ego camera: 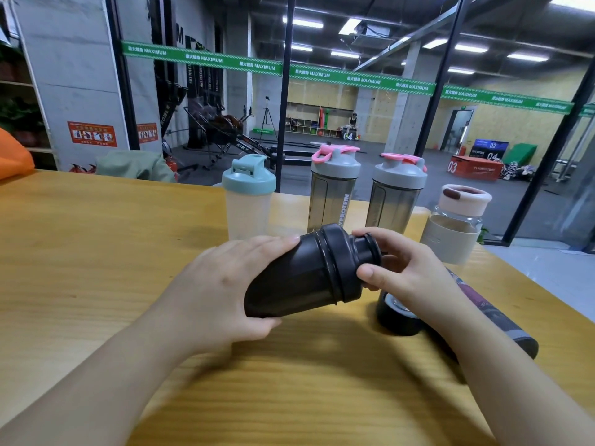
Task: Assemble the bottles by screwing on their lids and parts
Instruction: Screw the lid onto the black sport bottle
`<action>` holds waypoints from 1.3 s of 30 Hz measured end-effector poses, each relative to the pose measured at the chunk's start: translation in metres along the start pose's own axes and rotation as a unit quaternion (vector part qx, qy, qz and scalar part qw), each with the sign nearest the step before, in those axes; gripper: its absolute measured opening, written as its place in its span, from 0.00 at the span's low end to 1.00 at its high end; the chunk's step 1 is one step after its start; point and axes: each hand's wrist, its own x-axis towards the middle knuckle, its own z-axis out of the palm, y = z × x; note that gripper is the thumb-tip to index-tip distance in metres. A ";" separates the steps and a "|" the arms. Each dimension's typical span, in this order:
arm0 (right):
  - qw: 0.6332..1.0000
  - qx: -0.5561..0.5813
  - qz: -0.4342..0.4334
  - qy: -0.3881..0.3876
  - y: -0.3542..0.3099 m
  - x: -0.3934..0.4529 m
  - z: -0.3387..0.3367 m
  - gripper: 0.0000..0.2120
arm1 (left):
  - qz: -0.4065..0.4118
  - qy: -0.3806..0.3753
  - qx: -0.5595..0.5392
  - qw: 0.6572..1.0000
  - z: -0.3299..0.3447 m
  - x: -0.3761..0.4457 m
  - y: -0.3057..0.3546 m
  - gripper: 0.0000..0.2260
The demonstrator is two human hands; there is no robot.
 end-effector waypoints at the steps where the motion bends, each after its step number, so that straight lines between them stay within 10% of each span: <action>1: 1.000 -0.001 -0.004 0.014 -0.001 0.000 0.002 0.20 | 0.006 0.004 0.009 1.000 0.000 0.000 0.000 0.39; 5: 0.999 0.001 0.012 0.037 -0.005 -0.001 0.006 0.16 | 0.029 0.011 0.050 0.998 0.000 0.002 0.001 0.39; 10: 0.996 -0.014 0.060 0.059 -0.007 0.000 0.010 0.33 | 0.074 0.024 0.109 0.991 0.000 0.005 0.003 0.42; 24: 0.996 0.019 0.092 -0.003 -0.011 -0.002 0.006 0.09 | 0.043 0.025 0.079 0.996 -0.002 0.003 -0.001 0.40; 30: 0.987 0.062 0.148 0.032 -0.014 0.000 0.011 0.26 | 0.066 0.032 0.095 0.993 0.000 0.004 -0.004 0.41; 39: 0.994 -0.010 0.095 0.047 -0.015 -0.003 0.010 0.17 | 0.025 0.019 0.065 0.997 -0.001 0.002 -0.003 0.39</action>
